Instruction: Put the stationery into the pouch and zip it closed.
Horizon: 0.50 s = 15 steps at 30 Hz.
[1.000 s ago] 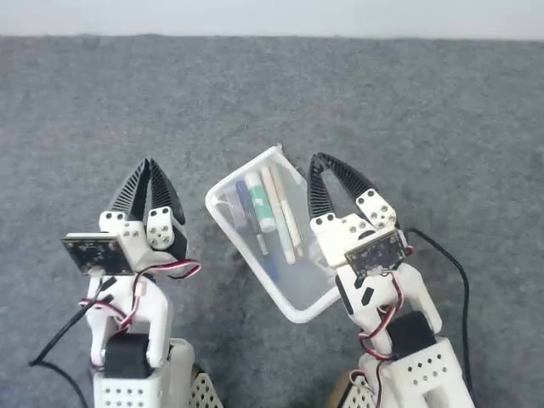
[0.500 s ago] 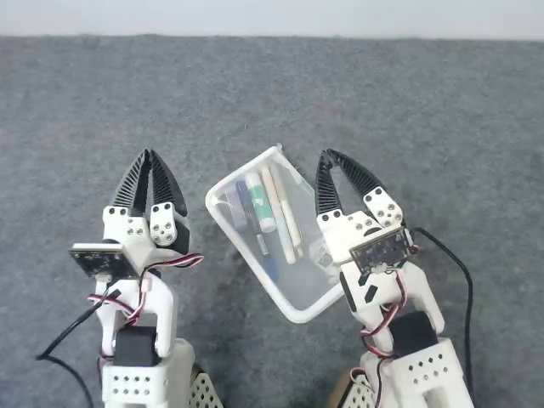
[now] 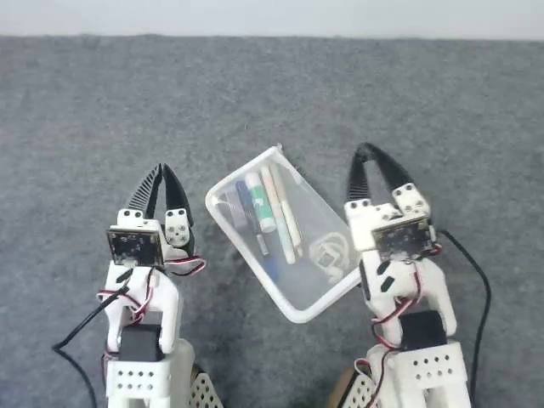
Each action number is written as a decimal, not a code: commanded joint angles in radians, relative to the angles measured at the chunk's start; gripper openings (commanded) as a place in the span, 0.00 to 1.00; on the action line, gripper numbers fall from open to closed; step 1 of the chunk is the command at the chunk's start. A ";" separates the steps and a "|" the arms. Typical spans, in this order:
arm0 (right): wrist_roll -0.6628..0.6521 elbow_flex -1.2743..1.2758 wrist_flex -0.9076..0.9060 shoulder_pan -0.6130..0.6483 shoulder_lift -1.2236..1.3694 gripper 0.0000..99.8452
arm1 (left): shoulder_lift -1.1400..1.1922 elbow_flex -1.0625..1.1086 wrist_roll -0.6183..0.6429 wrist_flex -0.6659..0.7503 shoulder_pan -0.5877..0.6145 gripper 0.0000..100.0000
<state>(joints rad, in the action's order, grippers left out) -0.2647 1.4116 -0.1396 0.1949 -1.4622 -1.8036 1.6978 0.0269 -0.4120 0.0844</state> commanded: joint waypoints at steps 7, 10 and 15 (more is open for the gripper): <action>-0.006 0.083 0.004 -0.156 -0.027 0.01 | -0.018 -0.013 -0.009 -0.206 -0.005 0.01; -0.005 0.120 0.004 -0.211 -0.027 0.01 | -0.018 -0.013 -0.009 -0.218 -0.003 0.01; -0.003 0.195 0.004 -0.295 -0.027 0.01 | -0.018 -0.013 -0.012 -0.259 -0.002 0.01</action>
<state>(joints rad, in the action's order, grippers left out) -0.2662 1.5957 -0.1396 -0.0522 -1.4622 -1.8036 1.6978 0.0269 -0.6329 0.0844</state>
